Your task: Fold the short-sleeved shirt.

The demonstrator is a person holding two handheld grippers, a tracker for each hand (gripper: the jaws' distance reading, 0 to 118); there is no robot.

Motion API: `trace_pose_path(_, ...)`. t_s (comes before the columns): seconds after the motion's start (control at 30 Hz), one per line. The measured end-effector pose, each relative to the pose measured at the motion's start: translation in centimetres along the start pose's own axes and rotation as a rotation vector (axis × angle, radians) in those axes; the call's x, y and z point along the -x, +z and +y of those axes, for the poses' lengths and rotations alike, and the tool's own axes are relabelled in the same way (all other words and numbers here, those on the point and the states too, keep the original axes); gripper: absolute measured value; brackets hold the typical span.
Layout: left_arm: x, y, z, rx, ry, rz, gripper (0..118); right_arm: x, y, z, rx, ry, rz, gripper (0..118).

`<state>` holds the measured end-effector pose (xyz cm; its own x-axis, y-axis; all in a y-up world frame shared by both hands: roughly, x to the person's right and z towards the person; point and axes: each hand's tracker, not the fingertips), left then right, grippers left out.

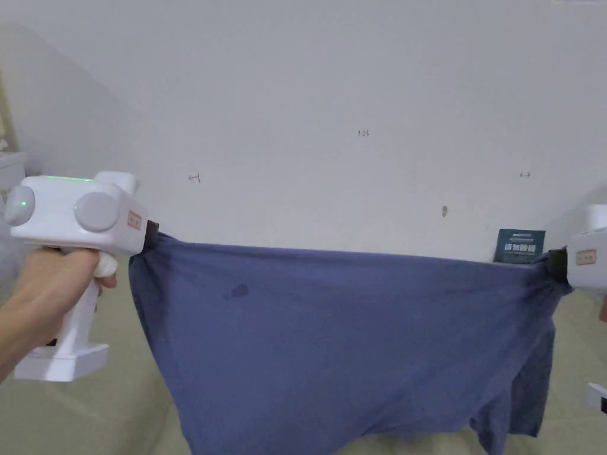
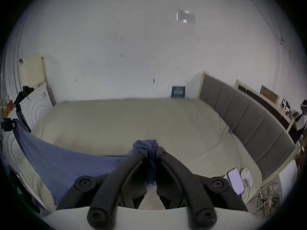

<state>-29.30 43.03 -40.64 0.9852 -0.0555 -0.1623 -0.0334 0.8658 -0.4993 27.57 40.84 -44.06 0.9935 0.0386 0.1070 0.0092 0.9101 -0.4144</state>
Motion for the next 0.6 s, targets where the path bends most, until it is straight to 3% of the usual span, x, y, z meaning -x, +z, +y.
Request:
trace_pose_path(0.3, -1.7, -1.7, 10.5, -0.097, 0.006, 0.087, 4, 1.8, -2.2, 10.5, -0.117, 0.017, -0.056, 8)
trace_pose_path(0.6, -4.4, -11.6, 15.7, -0.114, 0.016, 0.167, 4, 4.4, -11.6, 15.6, -0.140, 0.044, -0.118, 8)
